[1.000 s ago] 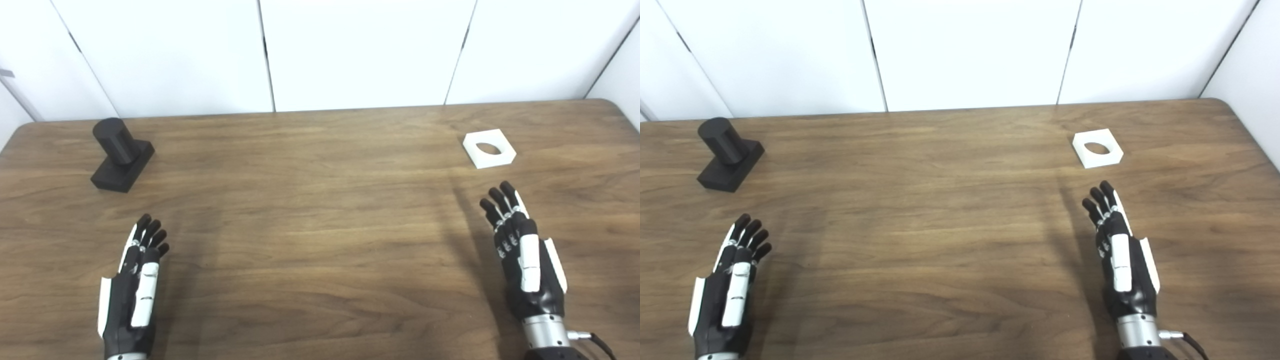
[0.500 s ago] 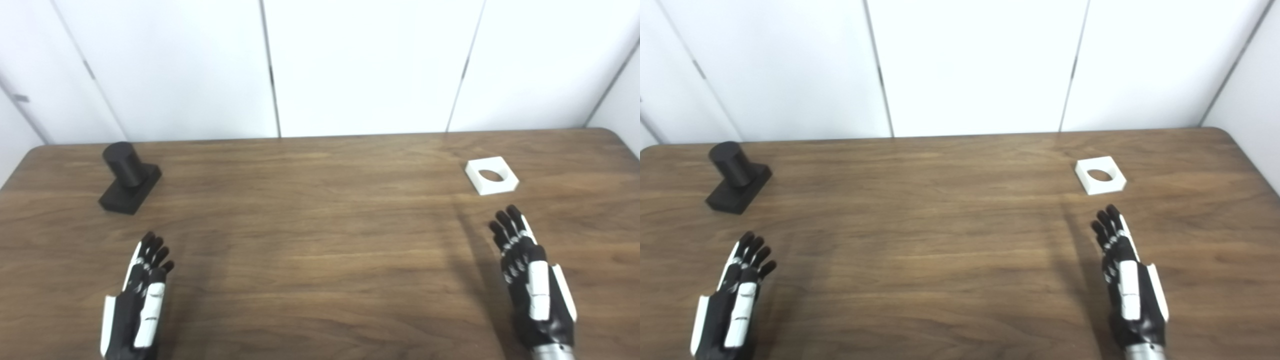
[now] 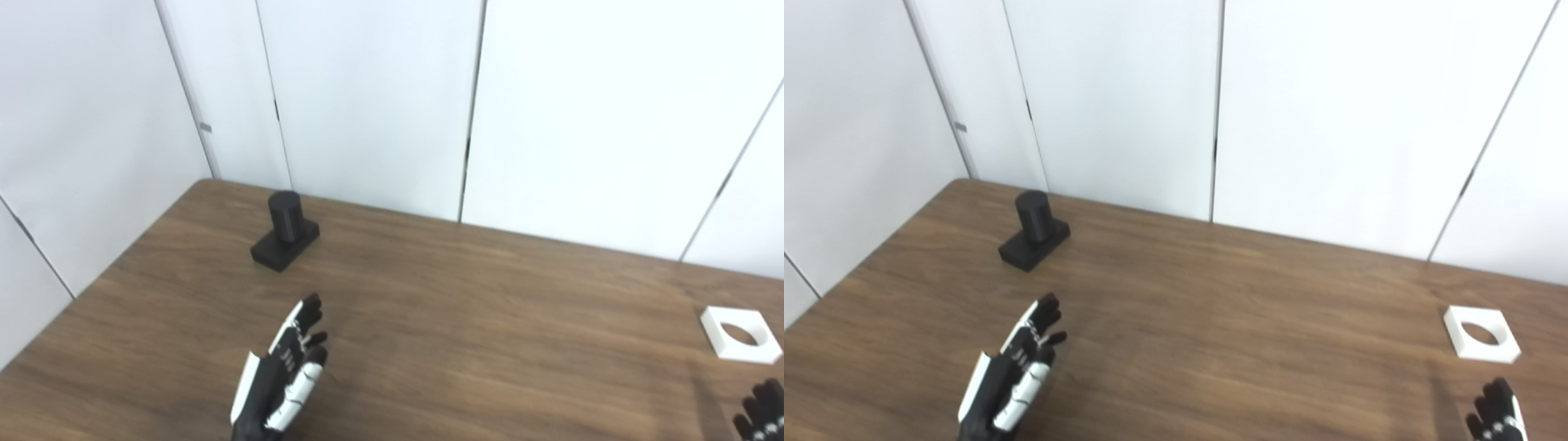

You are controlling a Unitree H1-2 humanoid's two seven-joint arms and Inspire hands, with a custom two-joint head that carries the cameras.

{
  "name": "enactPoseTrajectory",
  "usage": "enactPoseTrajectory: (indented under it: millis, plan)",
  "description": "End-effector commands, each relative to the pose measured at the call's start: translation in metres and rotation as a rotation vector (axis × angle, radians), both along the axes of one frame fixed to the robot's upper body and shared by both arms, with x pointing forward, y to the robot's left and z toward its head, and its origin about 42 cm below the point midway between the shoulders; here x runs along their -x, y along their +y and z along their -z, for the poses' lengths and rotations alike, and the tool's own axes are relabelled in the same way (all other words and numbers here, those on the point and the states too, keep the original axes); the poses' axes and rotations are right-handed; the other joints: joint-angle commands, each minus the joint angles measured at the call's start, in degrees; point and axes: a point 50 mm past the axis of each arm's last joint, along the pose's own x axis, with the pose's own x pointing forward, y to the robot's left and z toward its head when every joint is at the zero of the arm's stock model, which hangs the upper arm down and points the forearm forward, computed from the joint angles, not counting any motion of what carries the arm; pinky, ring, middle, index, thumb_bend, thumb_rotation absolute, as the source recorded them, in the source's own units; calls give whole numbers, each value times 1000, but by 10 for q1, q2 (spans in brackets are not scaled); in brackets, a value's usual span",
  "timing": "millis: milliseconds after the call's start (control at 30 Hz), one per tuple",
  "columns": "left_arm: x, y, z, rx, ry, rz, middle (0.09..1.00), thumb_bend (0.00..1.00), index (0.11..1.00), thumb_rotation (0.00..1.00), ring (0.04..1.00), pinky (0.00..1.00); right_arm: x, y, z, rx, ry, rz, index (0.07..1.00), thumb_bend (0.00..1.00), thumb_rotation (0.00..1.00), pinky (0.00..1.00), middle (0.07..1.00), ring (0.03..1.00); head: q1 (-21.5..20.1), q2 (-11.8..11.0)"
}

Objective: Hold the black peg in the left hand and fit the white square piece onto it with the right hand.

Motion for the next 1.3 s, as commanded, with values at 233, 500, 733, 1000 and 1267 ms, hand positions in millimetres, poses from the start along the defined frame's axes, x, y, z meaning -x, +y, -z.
enactPoseTrajectory:
  millis: [233, 500, 733, 1000, 1267]
  plan:
    - [5, -39, 25, 63, 89, -10, 967, 561, 949, 662, 952, 883, 2, -11, 9, -12, 35, 37, 893, 747, 959, 1000, 903, 939, 22, -16]
    - [8, -45, 24, 3, 66, 15, 978, 526, 962, 571, 954, 881, 3, -15, 9, -2, 50, 55, 879, 730, 966, 986, 892, 930, 25, -21]
    - [4, -50, 6, -53, 19, -45, 962, 568, 956, 400, 941, 859, 5, -19, 10, -11, 69, 78, 861, 723, 949, 956, 877, 917, 34, -23]
    - [-7, -18, -33, -295, 85, -180, 950, 664, 960, 380, 936, 909, 6, -16, 11, -10, 59, 75, 869, 712, 919, 916, 887, 912, 42, -21]
    - [-27, 34, -56, -659, 167, -456, 898, 909, 885, 445, 878, 826, 7, -12, 11, -9, 41, 69, 841, 762, 798, 918, 866, 883, 40, -17]
